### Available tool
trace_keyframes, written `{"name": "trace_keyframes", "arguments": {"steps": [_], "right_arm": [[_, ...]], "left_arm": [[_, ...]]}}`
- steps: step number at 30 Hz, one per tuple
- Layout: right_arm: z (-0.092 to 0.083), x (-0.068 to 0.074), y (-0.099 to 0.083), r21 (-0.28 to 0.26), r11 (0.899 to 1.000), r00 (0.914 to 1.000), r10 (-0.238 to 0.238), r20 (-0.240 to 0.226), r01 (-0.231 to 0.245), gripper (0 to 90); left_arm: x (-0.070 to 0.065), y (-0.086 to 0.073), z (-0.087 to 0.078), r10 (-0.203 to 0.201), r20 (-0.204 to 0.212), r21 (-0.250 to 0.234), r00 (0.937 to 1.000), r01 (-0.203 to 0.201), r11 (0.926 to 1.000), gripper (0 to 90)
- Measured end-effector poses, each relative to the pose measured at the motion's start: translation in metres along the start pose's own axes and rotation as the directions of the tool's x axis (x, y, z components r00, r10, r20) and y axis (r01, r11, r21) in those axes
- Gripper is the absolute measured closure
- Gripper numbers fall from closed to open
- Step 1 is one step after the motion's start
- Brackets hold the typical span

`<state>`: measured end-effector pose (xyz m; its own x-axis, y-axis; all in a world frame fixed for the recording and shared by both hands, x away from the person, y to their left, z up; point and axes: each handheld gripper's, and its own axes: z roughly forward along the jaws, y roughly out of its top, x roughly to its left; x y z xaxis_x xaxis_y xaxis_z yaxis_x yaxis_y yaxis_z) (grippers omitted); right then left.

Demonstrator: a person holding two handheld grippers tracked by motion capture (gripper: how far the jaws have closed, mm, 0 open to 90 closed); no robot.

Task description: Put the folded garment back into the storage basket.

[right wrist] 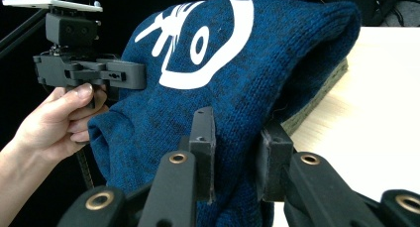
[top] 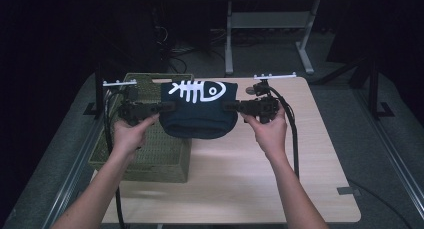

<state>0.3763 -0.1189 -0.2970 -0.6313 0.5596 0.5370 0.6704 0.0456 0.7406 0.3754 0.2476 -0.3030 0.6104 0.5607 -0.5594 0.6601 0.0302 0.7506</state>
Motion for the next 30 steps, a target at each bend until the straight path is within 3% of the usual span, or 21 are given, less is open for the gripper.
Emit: {"name": "trace_keyframes", "arguments": {"steps": [30], "right_arm": [[0.040,0.019,0.013,0.024,0.999,0.9996,-0.024,-0.013,0.024,73.0]], "left_arm": [[0.021,0.002,-0.034,-0.027,-0.055,-0.027,0.9981,0.026,0.9993,69.8]]}}
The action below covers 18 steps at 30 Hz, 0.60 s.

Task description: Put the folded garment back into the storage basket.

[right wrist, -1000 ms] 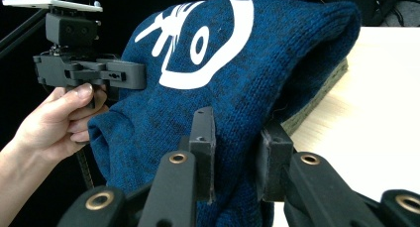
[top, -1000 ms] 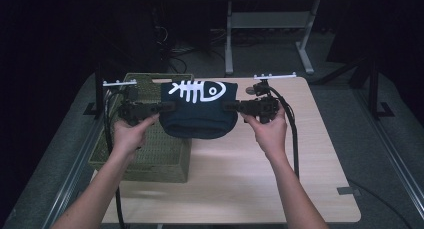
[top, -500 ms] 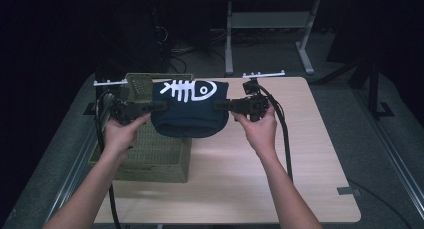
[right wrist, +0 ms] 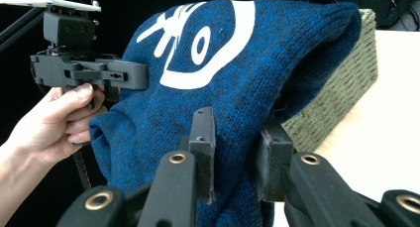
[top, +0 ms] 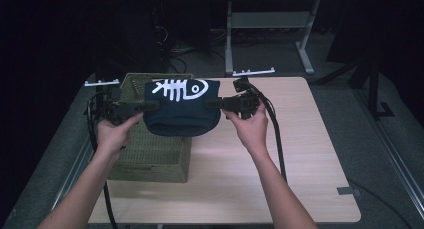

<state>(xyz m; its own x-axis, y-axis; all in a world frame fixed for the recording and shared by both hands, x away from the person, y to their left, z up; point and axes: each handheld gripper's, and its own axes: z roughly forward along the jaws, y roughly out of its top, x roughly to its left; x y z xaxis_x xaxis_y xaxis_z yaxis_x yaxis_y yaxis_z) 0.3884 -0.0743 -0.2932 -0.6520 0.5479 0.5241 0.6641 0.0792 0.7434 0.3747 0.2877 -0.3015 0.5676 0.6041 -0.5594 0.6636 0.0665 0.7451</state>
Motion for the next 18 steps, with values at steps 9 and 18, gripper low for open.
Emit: {"name": "trace_keyframes", "arguments": {"steps": [9,18], "right_arm": [[0.015,0.007,0.004,0.016,1.000,1.0000,-0.007,-0.007,0.007,73.0],[0.034,0.011,0.006,0.017,1.000,0.9997,-0.013,-0.023,0.014,73.0]], "left_arm": [[0.010,-0.001,-0.013,-0.020,-0.025,-0.014,0.9995,0.019,0.9997,69.7],[0.022,-0.003,-0.023,-0.037,-0.053,-0.023,0.9979,0.035,0.9991,69.4]]}}
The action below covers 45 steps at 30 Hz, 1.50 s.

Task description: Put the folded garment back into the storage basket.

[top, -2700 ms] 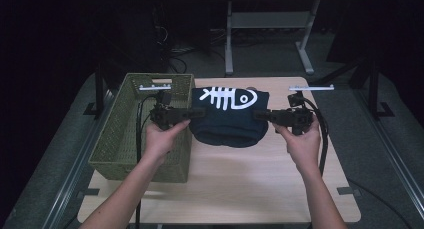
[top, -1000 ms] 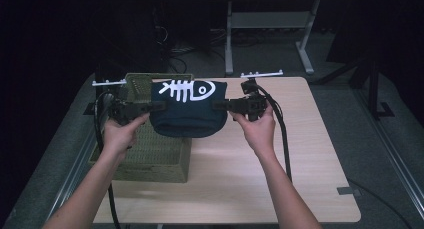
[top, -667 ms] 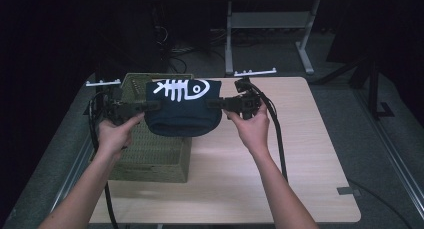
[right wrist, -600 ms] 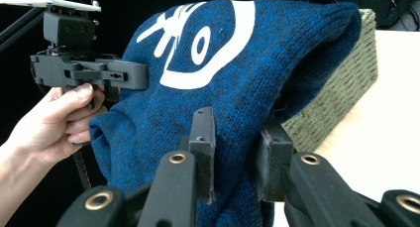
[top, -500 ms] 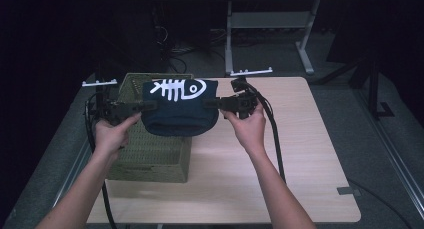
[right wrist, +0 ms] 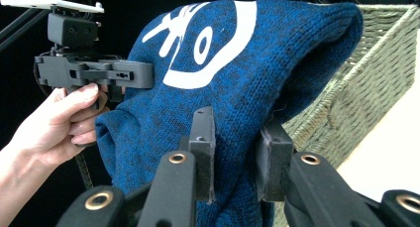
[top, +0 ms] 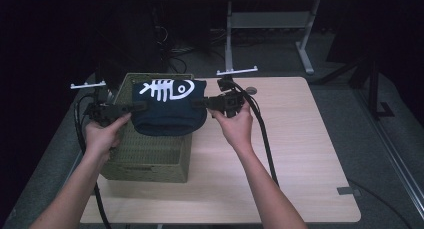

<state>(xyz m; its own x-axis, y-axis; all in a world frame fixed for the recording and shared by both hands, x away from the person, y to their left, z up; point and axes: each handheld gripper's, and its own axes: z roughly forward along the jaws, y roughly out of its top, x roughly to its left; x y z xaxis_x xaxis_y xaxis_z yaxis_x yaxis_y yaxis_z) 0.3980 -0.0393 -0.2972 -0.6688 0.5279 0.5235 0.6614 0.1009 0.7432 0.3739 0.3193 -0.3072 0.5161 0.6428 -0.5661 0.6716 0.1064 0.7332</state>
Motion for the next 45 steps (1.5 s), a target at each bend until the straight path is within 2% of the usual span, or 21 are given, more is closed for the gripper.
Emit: {"name": "trace_keyframes", "arguments": {"steps": [4,5,6,17,29,45], "right_arm": [[0.008,0.000,-0.001,0.006,1.000,0.9998,0.018,-0.005,-0.018,73.0],[0.010,-0.001,-0.001,0.000,1.000,0.9999,0.009,-0.008,-0.009,72.9],[0.011,0.000,-0.001,0.006,1.000,0.9997,0.022,-0.009,-0.022,72.9],[0.032,0.001,-0.002,0.012,1.000,0.9995,0.024,-0.022,-0.024,72.8],[0.059,0.004,-0.005,0.036,0.999,0.9986,0.039,-0.036,-0.037,72.6],[0.082,0.007,-0.009,0.054,0.998,0.9987,0.035,-0.037,-0.033,71.9]], "left_arm": [[0.005,-0.001,-0.003,-0.006,-0.010,0.002,0.9999,0.006,1.0000,69.4],[0.006,-0.001,-0.004,-0.007,-0.014,-0.001,0.9999,0.007,1.0000,69.4],[0.007,-0.001,-0.005,-0.008,-0.017,0.001,0.9998,0.008,1.0000,69.4],[0.018,-0.003,-0.016,-0.008,-0.059,-0.004,0.9983,0.008,1.0000,69.4],[0.036,-0.009,-0.029,-0.046,-0.097,-0.022,0.9942,0.044,0.9988,68.9],[0.051,-0.015,-0.038,-0.075,-0.130,-0.032,0.9887,0.071,0.9970,67.5]]}}
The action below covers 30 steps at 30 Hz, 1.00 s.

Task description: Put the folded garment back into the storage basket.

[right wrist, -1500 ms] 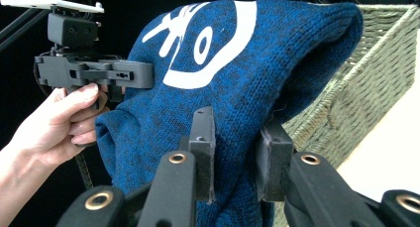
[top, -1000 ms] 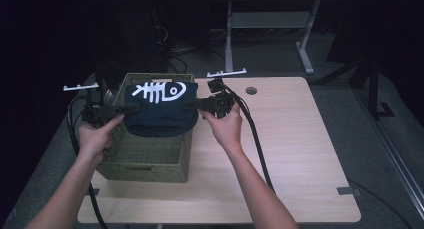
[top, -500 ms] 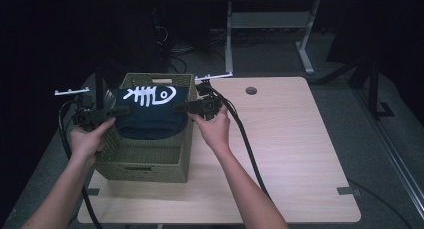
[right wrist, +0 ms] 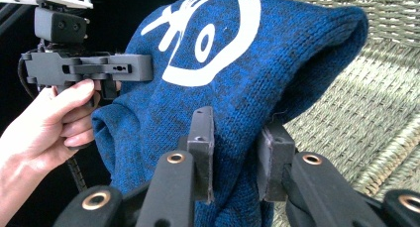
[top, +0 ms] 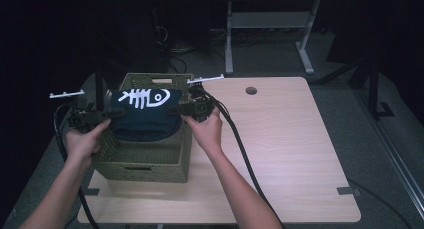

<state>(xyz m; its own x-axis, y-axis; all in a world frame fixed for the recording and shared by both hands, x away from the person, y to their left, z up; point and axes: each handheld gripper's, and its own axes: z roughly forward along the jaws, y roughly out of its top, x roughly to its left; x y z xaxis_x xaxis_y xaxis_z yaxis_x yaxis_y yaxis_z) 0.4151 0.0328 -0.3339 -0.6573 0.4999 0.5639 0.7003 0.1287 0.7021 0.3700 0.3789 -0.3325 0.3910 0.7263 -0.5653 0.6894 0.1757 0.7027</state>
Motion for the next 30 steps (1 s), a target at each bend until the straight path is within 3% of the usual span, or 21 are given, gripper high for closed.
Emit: {"name": "trace_keyframes", "arguments": {"steps": [14,30], "right_arm": [[0.017,-0.001,-0.004,0.027,0.999,0.9998,0.022,-0.001,-0.022,71.3],[0.041,-0.004,-0.011,0.078,0.996,0.9992,0.035,0.017,-0.036,71.0]], "left_arm": [[0.007,-0.001,-0.005,0.002,-0.048,0.011,0.9988,-0.002,0.9999,67.9],[0.020,-0.005,-0.002,0.014,-0.122,0.067,0.9924,-0.005,0.9977,67.0]]}}
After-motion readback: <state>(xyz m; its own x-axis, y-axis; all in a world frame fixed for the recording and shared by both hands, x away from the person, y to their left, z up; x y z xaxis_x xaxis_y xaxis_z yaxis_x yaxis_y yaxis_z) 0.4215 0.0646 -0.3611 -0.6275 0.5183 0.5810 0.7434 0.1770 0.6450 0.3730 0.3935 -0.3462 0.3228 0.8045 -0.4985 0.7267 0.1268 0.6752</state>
